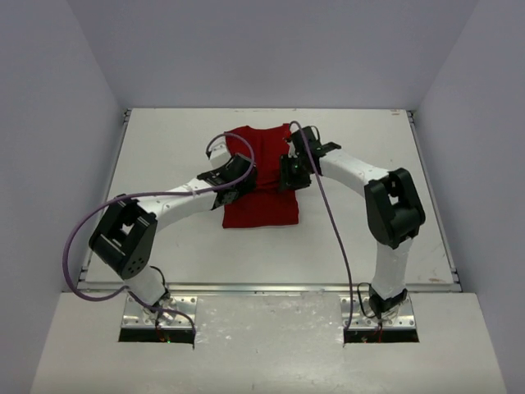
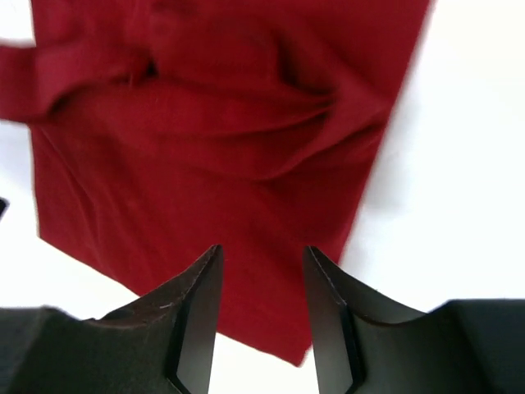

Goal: Fold and stack the t-shirts
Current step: Fold the tshirt

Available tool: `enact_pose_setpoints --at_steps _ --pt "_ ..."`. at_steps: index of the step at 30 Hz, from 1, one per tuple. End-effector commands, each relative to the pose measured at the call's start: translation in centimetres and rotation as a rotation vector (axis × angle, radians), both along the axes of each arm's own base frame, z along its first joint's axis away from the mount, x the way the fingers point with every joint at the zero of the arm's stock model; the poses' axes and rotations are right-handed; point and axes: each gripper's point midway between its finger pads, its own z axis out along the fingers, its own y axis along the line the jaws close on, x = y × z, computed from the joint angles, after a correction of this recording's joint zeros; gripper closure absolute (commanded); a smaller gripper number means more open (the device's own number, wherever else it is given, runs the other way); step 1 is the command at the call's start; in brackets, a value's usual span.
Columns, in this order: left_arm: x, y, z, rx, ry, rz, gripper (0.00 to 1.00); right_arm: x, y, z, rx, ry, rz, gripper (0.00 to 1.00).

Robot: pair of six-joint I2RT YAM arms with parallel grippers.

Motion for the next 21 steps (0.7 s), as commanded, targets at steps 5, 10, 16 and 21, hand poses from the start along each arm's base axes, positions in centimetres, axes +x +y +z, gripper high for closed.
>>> enact_pose_setpoints --at_steps 5,10,16,21 --pt "-0.9 0.4 -1.1 -0.018 0.023 0.062 0.48 1.2 4.5 -0.5 -0.077 -0.109 -0.005 0.6" --pt "0.8 -0.6 -1.8 0.033 0.077 0.041 0.62 3.8 5.2 -1.7 -0.109 -0.078 -0.002 0.61" --pt "1.0 -1.8 -3.2 0.017 0.106 -0.026 0.66 7.1 4.9 -1.6 -0.077 -0.082 -0.035 0.61" --pt "1.3 -2.4 -4.2 0.027 0.113 -0.078 0.67 10.4 5.3 -0.1 -0.012 -0.116 -0.023 0.61"
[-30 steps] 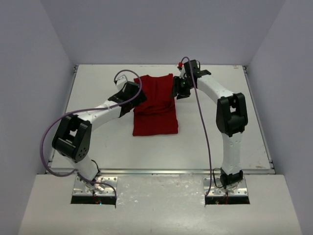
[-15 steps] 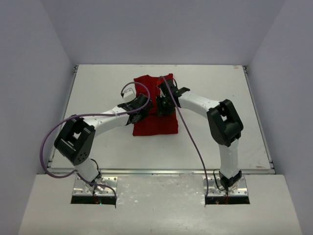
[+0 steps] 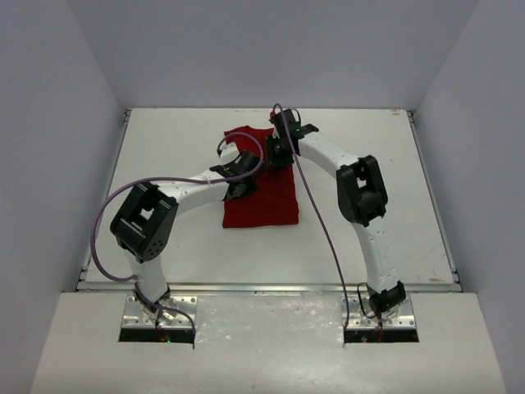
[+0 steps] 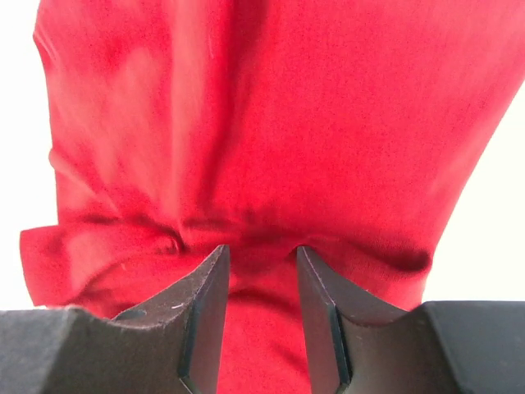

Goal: Fold and stack the t-shirts
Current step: Fold the tshirt

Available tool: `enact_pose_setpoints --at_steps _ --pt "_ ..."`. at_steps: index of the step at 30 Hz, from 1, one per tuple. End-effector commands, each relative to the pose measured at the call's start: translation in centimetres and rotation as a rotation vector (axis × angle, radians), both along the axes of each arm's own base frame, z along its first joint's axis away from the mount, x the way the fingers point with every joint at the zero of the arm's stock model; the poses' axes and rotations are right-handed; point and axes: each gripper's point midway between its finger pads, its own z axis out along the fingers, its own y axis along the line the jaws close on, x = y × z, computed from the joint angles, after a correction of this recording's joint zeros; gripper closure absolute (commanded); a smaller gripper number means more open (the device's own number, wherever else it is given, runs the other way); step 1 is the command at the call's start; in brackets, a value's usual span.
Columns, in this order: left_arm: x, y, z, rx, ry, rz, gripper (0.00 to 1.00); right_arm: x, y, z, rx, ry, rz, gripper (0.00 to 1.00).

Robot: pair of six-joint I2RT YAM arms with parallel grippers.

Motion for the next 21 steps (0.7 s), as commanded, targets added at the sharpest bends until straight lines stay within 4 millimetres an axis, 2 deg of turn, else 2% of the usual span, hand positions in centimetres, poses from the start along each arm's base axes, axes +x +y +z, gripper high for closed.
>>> enact_pose_setpoints --at_steps 1,4,5,8,10,11,12,13,14,15,16,17,18,19,21 --pt "1.0 -1.0 -0.4 -0.013 -0.017 -0.054 0.67 2.8 0.7 2.6 0.095 -0.056 0.028 0.61" --pt "2.0 -1.2 -0.4 0.0 -0.018 -0.057 0.69 4.2 1.5 4.0 0.137 -0.118 0.07 0.6" --pt "1.7 -0.9 -1.2 0.023 0.011 -0.049 0.7 4.7 2.0 5.0 0.152 -0.14 0.084 0.6" --pt "2.4 -0.8 -1.5 0.041 0.005 -0.044 0.69 5.9 1.8 7.0 0.147 -0.165 0.081 0.6" --pt "3.6 -0.2 -1.8 0.053 0.004 -0.026 0.69 5.0 1.0 8.2 0.135 -0.164 0.064 0.6" --pt "4.0 0.9 -2.0 0.07 0.019 -0.003 0.69 3.6 0.4 6.2 0.123 -0.129 0.059 0.59" --pt "4.5 1.5 -2.0 0.086 0.021 0.016 0.69 2.7 -0.1 9.1 0.144 -0.178 0.051 0.59" --pt "5.6 1.9 -1.4 0.103 0.004 0.039 0.69 1.8 -0.4 9.4 0.158 -0.18 0.038 0.58" --pt "5.9 2.6 -1.3 0.125 0.003 0.049 0.69 -0.2 -1.0 7.2 0.161 -0.14 0.039 0.58" --pt "6.8 2.7 -0.5 0.13 -0.024 0.056 0.69 -1.3 -1.3 9.2 0.189 -0.166 0.036 0.58" --pt "7.2 2.8 -0.4 0.135 -0.031 0.054 0.68 -2.4 -1.5 9.1 0.199 -0.154 0.037 0.58" --pt "8.0 2.8 0.2 0.141 -0.053 0.041 0.66 -4.2 -2.0 7.4 0.193 -0.113 0.035 0.58" --pt "8.8 2.5 1.0 0.133 -0.078 0.034 0.66 -5.4 -1.9 8.4 0.224 -0.118 0.045 0.58" --pt "9.6 2.2 1.1 0.135 -0.098 0.008 0.65 -7.2 -2.4 6.8 0.218 -0.075 0.046 0.58" --pt "10.8 1.9 1.6 0.11 -0.116 -0.006 0.64 -8.6 -2.4 6.6 0.238 -0.066 0.05 0.58"
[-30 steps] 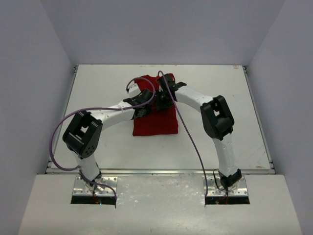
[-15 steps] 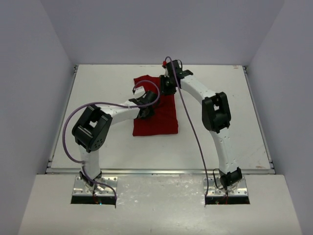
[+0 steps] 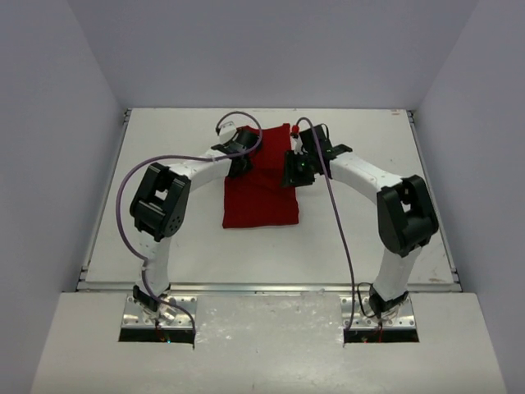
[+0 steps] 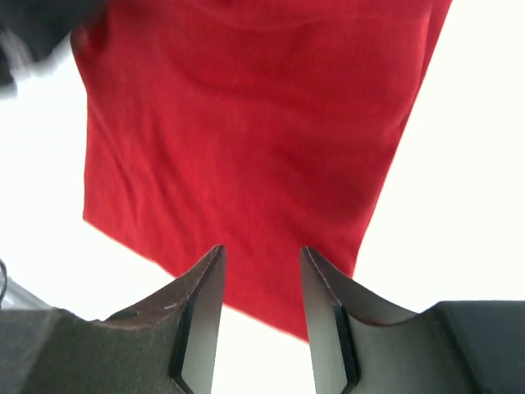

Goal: Fold and stack the t-shirts
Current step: Fold the tshirt

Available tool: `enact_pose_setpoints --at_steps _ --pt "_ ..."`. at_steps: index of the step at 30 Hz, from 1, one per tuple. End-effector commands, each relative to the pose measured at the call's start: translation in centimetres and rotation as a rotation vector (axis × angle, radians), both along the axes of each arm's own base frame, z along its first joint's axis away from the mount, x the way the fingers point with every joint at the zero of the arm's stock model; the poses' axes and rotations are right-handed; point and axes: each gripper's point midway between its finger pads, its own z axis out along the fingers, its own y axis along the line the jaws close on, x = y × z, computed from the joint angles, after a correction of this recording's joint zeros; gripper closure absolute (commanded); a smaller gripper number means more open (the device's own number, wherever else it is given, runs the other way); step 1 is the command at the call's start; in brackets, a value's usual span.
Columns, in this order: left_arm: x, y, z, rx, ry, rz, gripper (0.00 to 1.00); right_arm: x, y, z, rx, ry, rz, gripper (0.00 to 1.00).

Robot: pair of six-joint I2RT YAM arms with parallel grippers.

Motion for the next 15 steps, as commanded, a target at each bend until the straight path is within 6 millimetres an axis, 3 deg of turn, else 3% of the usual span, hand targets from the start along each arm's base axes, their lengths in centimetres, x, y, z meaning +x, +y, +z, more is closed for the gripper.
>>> enact_pose_setpoints --at_steps 1,3,4,5,6,7,8,9,10,11,12,13,14,15 --pt "3.4 -0.9 1.8 -0.005 -0.084 -0.052 0.64 -2.0 0.9 1.3 0.102 -0.036 0.014 0.58" --pt "4.4 -0.9 1.2 -0.021 -0.082 -0.06 0.64 -3.5 1.4 2.1 0.165 -0.041 0.032 0.57" --pt "4.7 -0.8 1.4 -0.02 -0.086 -0.066 0.64 -4.9 1.3 0.8 0.18 -0.02 0.036 0.57" --pt "4.8 -0.4 1.7 -0.007 -0.091 -0.053 0.64 -5.8 1.7 0.7 0.205 -0.007 0.053 0.57" --pt "4.5 -0.1 3.1 -0.009 -0.113 -0.041 0.63 -7.8 2.1 0.0 0.244 0.035 0.095 0.57" --pt "4.0 0.2 4.1 -0.019 -0.131 -0.026 0.63 -7.9 2.8 1.1 0.301 -0.004 0.125 0.58" --pt "2.1 1.3 2.9 -0.005 -0.1 -0.012 0.63 -8.5 3.2 1.6 0.344 0.003 0.137 0.59" --pt "1.1 1.8 6.9 -0.049 -0.178 0.005 0.63 -8.9 3.3 1.8 0.36 -0.003 0.151 0.59" --pt "-0.1 2.2 7.9 -0.093 -0.208 0.046 0.63 -9.2 3.1 2.1 0.364 -0.016 0.152 0.59" --pt "-3.1 3.3 5.3 -0.088 -0.163 0.046 0.63 -9.5 3.0 2.1 0.366 -0.009 0.146 0.59" --pt "-3.3 3.0 9.0 -0.168 -0.287 0.043 0.62 -9.9 2.7 1.5 0.357 0.003 0.138 0.6" --pt "-4.1 3.3 8.9 -0.187 -0.303 0.039 0.62 -9.8 2.4 1.2 0.344 0.001 0.125 0.61" --pt "-5.4 3.8 7.2 -0.184 -0.287 0.03 0.62 -9.9 2.4 1.0 0.341 0.005 0.125 0.62" --pt "-5.2 3.9 7.8 -0.197 -0.32 0.034 0.62 -10.0 2.5 0.8 0.344 0.011 0.13 0.62"
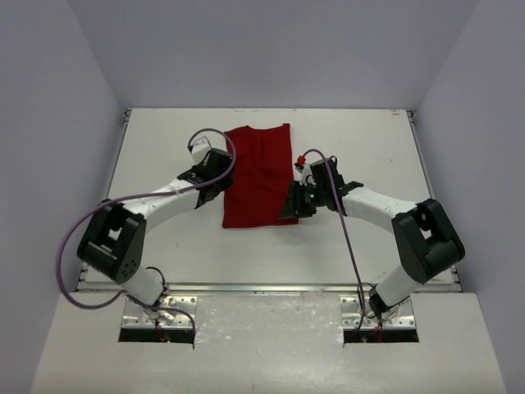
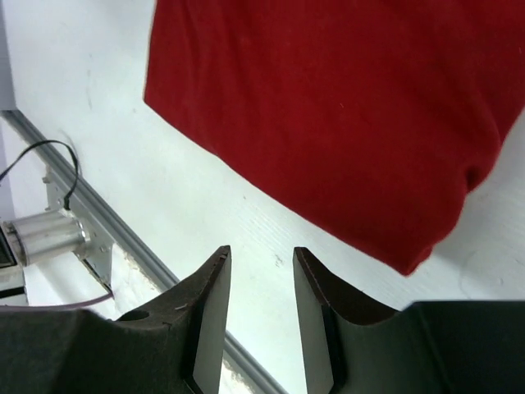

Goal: Fold and stack the t-shirts
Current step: Fold the tshirt

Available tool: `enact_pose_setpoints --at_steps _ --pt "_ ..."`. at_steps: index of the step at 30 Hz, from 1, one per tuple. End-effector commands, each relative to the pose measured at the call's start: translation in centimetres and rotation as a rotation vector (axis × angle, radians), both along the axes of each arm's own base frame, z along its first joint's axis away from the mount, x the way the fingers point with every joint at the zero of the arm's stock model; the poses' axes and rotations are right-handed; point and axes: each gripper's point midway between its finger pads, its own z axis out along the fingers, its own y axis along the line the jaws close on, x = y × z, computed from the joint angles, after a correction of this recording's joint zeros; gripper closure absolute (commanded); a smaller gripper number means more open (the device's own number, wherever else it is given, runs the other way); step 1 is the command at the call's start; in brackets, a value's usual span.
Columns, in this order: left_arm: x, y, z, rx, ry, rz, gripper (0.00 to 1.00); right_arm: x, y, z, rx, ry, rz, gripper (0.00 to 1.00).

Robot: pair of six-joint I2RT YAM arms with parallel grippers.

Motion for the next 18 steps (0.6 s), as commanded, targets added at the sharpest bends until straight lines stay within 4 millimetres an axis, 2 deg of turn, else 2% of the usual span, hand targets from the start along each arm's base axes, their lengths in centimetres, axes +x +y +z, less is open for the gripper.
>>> enact_pose_setpoints --at_steps 1,2,3,4,5,6,7,8,10,14,18 --pt "1.7 0.1 3.8 -0.115 -0.196 0.037 0.66 1.6 1.6 3.0 0.109 -0.108 0.019 0.63" --pt "2.6 -0.3 4.4 -0.13 -0.197 0.027 0.7 1.5 1.8 2.9 0.119 -0.101 0.02 0.63" --pt "3.2 -0.3 2.6 -0.118 -0.145 0.023 0.78 1.8 2.0 3.2 0.129 -0.112 0.023 0.63" --pt "3.9 0.2 1.9 -0.106 -0.119 0.034 0.91 1.9 1.9 3.1 0.12 -0.101 0.022 0.64" --pt "5.3 -0.4 1.1 -0.109 -0.097 0.024 0.96 2.1 1.9 3.0 0.107 -0.105 0.022 0.64" --pt "5.7 -0.2 0.5 -0.096 -0.072 0.017 0.99 2.3 1.9 3.2 0.106 -0.112 0.022 0.64" --pt "6.8 -0.8 1.1 -0.107 -0.075 0.01 1.0 2.5 1.9 3.2 0.104 -0.115 0.019 0.64" --pt "7.0 -1.0 -0.5 -0.096 -0.034 0.008 1.0 2.6 1.9 2.9 0.097 -0.112 0.014 0.64" --pt "6.9 -1.2 -1.3 -0.101 0.002 0.008 1.0 3.5 1.9 2.6 0.074 -0.117 0.006 0.64" --pt "7.0 -0.8 -3.3 -0.084 0.043 0.034 1.0 4.3 1.1 0.2 0.03 -0.042 -0.042 0.66" --pt "8.3 0.1 -4.4 -0.073 0.049 0.057 1.0 3.8 0.8 -1.4 0.045 -0.007 -0.055 0.66"
